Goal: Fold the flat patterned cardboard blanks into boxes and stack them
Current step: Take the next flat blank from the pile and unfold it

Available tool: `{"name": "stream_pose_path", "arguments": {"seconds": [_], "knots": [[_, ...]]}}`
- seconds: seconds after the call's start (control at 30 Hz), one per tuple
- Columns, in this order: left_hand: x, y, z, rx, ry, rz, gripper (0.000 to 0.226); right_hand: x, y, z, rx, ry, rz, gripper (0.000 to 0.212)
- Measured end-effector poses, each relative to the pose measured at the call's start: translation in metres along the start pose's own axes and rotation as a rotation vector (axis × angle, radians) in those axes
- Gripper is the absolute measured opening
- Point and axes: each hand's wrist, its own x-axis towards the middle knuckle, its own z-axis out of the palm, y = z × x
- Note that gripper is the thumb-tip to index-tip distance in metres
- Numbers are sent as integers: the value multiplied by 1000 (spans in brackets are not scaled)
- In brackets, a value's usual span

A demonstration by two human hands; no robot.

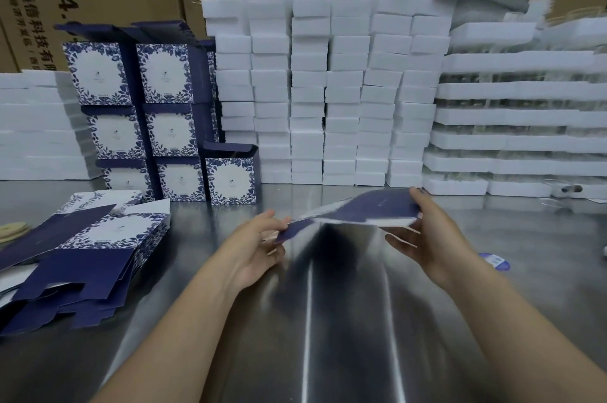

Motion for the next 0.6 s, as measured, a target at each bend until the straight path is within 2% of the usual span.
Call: {"name": "stream_pose_path", "arguments": {"seconds": [0.07,0.13,0.17,0.23,0.4,0.53,0.6], "knots": [[-3,0,2,73,-37,-26,36,-4,2,-1,29,18,2,32],[-7,1,4,94,-40,-46,18,-8,3,1,35,22,6,43],[-9,2,5,92,-33,-54,16,-9,3,4,30,15,12,51],[-8,4,7,106,-21,-86,42,-11,3,10,-13,-24,15,61],[-11,2,20,227,-152,-124,83,-18,7,27,-181,-245,43,50],[-14,2,21,191,-195,-135,105,-20,12,35,-213,-327,-49,46],[-15,6,19,157,-188,-158,96,-18,13,34,-240,-328,-73,49]]}}
